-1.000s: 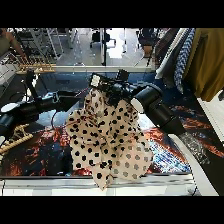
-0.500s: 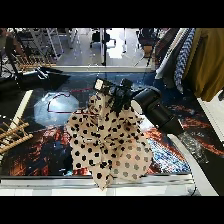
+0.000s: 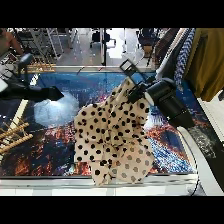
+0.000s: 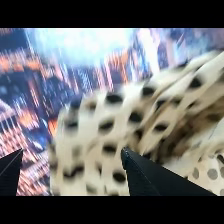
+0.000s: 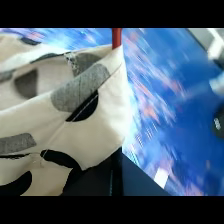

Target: Fold the clothes and pants, and hang the long-sleeved shirts on hangers.

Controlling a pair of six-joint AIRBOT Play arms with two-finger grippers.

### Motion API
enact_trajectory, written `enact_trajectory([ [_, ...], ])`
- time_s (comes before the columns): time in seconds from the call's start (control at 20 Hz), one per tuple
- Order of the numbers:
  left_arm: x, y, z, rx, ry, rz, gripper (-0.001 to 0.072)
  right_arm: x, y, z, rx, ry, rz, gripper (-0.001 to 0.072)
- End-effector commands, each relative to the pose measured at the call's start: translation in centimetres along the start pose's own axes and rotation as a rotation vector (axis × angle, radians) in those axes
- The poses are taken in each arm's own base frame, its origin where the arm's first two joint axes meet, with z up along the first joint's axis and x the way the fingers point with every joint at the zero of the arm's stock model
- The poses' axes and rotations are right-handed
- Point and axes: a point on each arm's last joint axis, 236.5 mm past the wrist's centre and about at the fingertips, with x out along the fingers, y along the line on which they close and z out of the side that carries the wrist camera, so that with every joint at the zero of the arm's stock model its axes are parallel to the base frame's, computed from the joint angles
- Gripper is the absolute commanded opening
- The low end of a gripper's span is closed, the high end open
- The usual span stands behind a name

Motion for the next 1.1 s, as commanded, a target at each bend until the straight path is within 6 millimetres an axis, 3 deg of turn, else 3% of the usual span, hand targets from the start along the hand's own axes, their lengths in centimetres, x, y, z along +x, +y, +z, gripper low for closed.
enact_trajectory([
  [0.0,4.7,-4.3,-2.7,0.005,0.033,-0.014,0.0641,-1.5,-2.8,-0.7,0.155,0.048,-0.053,0.0014],
  [0.25,13.3,-13.2,-4.9,0.086,-0.128,-0.131,0.0704,-4.4,-1.9,1.1,0.165,0.027,-0.023,0.0014],
  [0.35,16.5,-14.5,-5.2,0.039,-0.156,-0.159,0.0703,-5.4,-1.4,1.7,0.161,0.014,-0.013,0.0014],
  [0.45,19.2,-14.1,-5.0,-0.014,-0.18,-0.169,0.0695,-6.7,-0.8,2.2,0.162,-0.01,0.02,0.0015],
  [0.6,21.0,-15.6,-5.0,0.072,-0.165,-0.236,0.0695,-8.3,-0.5,2.9,0.17,-0.051,0.055,0.0015],
  [0.8,20.9,-20.7,-4.1,0.107,-0.202,-0.462,0.0694,-9.2,-0.9,3.1,0.179,-0.066,0.057,0.0015],
  [0.9,21.4,-21.1,-3.8,0.071,-0.225,-0.501,0.0693,-9.6,-0.6,3.1,0.189,-0.071,0.077,0.0015],
  [0.95,21.9,-21.0,-4.0,0.054,-0.222,-0.501,0.0651,-10.0,-0.3,3.3,0.197,-0.078,0.095,0.0015],
  [1.0,22.4,-20.5,-4.0,0.046,-0.225,-0.481,0.0505,-10.4,-0.1,3.4,0.204,-0.084,0.111,0.0015],
  [1.05,23.0,-19.5,-3.5,0.033,-0.245,-0.44,0.0289,-10.8,0.0,3.3,0.21,-0.086,0.124,0.0015],
])
